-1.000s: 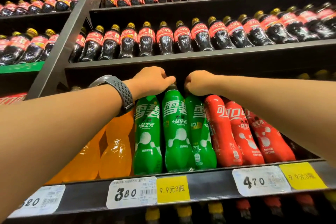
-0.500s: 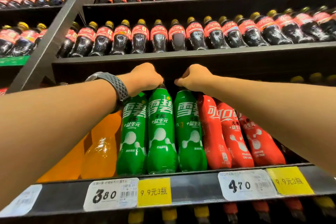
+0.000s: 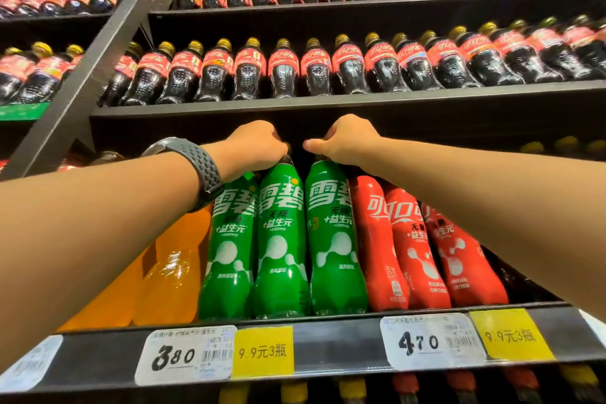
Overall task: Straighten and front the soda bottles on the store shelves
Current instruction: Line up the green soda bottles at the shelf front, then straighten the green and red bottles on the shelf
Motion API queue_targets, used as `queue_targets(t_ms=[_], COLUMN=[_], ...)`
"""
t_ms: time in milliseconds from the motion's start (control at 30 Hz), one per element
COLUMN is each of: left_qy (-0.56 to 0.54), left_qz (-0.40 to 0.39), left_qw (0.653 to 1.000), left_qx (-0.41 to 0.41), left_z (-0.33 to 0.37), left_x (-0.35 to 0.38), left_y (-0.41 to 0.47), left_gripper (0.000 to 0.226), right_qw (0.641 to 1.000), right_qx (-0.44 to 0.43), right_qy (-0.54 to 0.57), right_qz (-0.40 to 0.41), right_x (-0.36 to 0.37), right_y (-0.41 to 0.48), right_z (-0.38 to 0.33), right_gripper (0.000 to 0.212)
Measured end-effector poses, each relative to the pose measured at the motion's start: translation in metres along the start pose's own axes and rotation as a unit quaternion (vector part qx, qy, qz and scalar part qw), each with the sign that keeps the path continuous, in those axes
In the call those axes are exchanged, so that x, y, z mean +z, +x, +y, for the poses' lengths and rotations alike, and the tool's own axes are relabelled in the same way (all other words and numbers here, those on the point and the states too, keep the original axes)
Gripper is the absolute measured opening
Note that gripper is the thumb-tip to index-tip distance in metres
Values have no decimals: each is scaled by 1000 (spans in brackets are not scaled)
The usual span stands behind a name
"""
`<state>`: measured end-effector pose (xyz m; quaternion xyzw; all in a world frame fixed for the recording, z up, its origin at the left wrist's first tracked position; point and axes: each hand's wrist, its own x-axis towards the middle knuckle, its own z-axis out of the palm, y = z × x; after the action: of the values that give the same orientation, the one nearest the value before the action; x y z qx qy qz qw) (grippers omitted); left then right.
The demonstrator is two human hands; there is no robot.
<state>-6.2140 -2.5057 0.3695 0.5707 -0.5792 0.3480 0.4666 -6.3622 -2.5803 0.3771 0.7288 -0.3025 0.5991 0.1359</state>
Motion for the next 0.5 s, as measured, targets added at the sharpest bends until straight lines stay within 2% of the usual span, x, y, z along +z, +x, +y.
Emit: queue_targets(t_ms=[200, 367, 500], left_qy=[36, 67, 66], left_qz=[0, 52, 36], left_qw=[999, 995, 993], left_qx=[-1, 49, 86], left_z=[2, 15, 40], left_x=[-3, 0, 14], left_y=[-1, -4, -3], left_gripper=[27, 34, 36], right_qw=[999, 997, 988], right_qx=[-16, -43, -54], right_qy=[-37, -60, -139], right_qz=[-18, 11, -24], right_x=[0, -18, -38], right_y=[7, 8, 0], right_z=[0, 19, 53], right_gripper=[66, 42, 30])
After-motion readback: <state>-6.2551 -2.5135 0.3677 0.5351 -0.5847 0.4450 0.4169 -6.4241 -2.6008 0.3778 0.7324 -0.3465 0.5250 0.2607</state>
